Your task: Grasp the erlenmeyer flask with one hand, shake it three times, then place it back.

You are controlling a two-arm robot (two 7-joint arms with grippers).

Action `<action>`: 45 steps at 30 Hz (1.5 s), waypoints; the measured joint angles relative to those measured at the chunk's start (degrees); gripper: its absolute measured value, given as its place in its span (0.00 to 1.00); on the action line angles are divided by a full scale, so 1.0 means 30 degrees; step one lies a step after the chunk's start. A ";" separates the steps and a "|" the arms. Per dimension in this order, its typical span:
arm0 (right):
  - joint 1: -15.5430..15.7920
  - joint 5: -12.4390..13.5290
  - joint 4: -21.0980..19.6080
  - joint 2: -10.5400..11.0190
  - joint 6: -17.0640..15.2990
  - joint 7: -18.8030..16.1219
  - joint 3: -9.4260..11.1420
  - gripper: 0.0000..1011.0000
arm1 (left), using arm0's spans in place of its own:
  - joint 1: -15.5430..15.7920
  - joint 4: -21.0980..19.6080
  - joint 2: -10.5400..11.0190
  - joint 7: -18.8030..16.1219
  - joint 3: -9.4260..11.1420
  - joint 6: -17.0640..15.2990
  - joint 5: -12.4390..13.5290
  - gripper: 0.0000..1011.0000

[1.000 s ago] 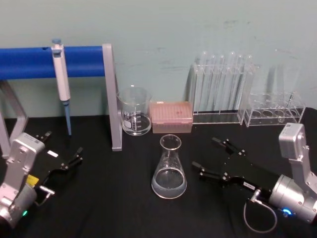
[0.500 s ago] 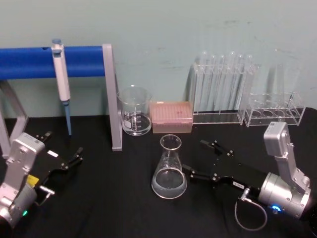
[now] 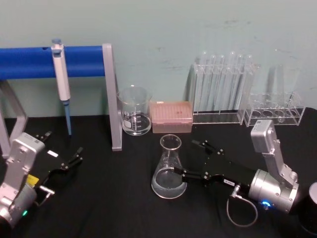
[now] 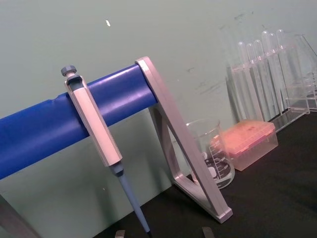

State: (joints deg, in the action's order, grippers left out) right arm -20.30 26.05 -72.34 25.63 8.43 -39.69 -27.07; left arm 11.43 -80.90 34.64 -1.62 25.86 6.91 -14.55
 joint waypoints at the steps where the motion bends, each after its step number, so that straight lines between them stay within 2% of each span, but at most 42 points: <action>1: -0.0063 -0.0006 0.0091 -0.0043 0.0014 -0.0021 -0.0036 0.99 | 0.0000 0.0001 0.0000 0.0000 0.0001 0.0000 0.0001 0.99; 29: -0.1862 -0.0348 0.2530 -0.1405 0.0540 -0.0592 -0.0876 0.99 | 0.0001 0.0001 -0.0001 0.0000 -0.0001 0.0000 0.0000 0.99; 45: -0.2343 -0.0446 0.3185 -0.1779 0.0772 -0.0812 -0.1060 0.99 | 0.0001 0.0001 0.0001 0.0001 0.0000 0.0000 0.0000 0.99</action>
State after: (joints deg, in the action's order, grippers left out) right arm -27.33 24.71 -62.78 20.30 10.75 -42.13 -30.25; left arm 11.43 -80.90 34.65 -1.62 25.86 6.91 -14.55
